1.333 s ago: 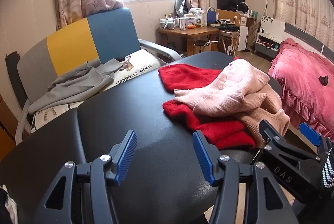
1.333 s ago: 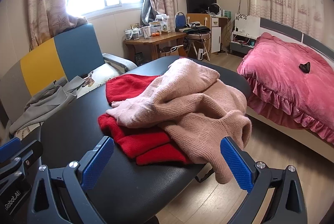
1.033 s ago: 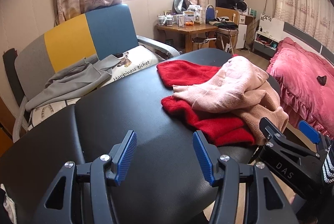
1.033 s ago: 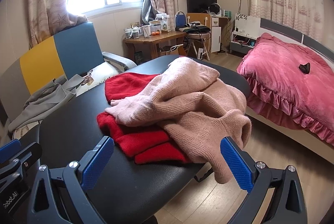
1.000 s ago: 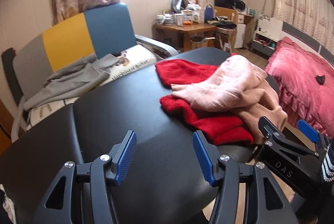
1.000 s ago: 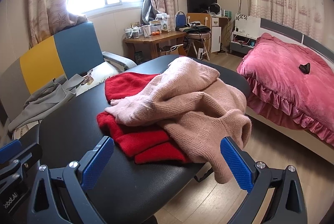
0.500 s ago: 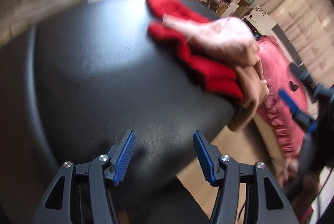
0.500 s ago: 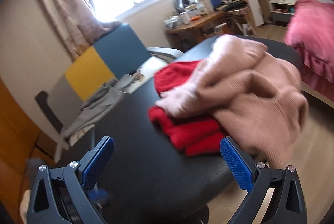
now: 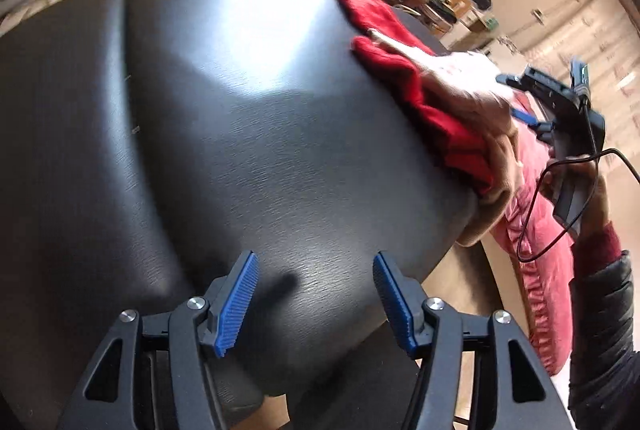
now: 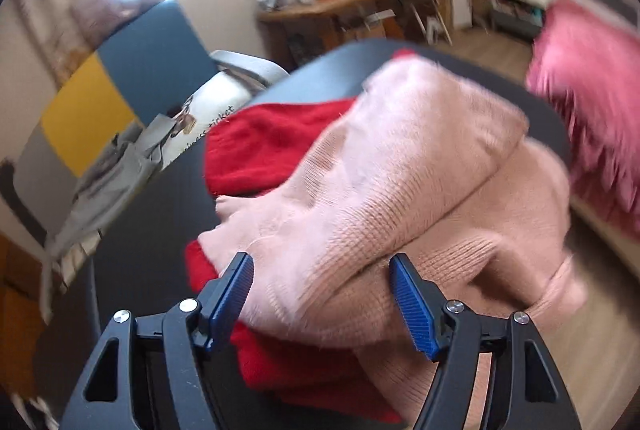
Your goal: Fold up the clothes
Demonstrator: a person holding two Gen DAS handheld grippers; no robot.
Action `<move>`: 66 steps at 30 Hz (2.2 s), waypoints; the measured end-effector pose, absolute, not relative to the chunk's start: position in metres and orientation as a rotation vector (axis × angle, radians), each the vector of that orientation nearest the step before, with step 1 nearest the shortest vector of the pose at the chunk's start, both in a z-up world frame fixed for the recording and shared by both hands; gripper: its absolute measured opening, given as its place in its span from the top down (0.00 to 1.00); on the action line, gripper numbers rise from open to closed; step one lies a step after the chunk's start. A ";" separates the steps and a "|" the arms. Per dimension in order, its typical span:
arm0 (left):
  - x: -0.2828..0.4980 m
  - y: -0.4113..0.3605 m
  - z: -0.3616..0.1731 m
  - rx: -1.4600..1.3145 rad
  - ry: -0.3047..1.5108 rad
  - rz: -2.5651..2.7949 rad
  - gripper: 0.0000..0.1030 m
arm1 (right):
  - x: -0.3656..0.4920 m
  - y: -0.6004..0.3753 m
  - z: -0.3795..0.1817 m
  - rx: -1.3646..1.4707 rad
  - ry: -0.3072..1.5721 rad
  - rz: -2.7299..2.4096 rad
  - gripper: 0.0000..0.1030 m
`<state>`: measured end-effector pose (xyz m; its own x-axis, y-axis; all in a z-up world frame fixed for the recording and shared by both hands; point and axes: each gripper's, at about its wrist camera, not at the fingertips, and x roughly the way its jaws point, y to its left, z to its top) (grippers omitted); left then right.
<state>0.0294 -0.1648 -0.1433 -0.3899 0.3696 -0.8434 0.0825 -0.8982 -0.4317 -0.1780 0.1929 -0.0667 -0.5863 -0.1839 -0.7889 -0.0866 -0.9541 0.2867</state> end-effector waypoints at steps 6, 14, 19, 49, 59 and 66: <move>0.041 -0.197 -0.153 -1.715 -0.629 2.502 0.43 | -0.182 0.196 -0.086 1.378 -0.464 -2.717 0.86; 0.054 -0.223 -0.144 -1.695 -0.649 2.649 0.43 | -0.161 0.143 -0.032 1.083 -0.165 -2.804 0.87; 0.052 -0.219 -0.148 -1.717 -0.718 2.622 0.43 | -0.134 0.073 -0.033 0.896 0.131 -2.722 1.00; 0.025 -0.151 -0.124 -1.634 -0.423 2.623 0.43 | -0.017 0.416 -0.200 1.006 -2.021 -2.348 0.09; 0.027 -0.146 -0.131 -1.679 -0.406 2.597 0.43 | -0.058 0.387 -0.172 1.090 -1.686 -2.545 0.74; 0.019 -0.142 -0.112 -1.581 -0.379 2.611 0.43 | -0.070 0.352 -0.079 0.870 -1.313 -2.651 0.89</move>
<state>0.0188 -0.1425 -0.1118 -0.4700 0.1824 -0.8636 0.0706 -0.9675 -0.2428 -0.0698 0.3523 -0.0787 -0.8392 -0.2899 -0.4601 -0.1902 -0.6362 0.7477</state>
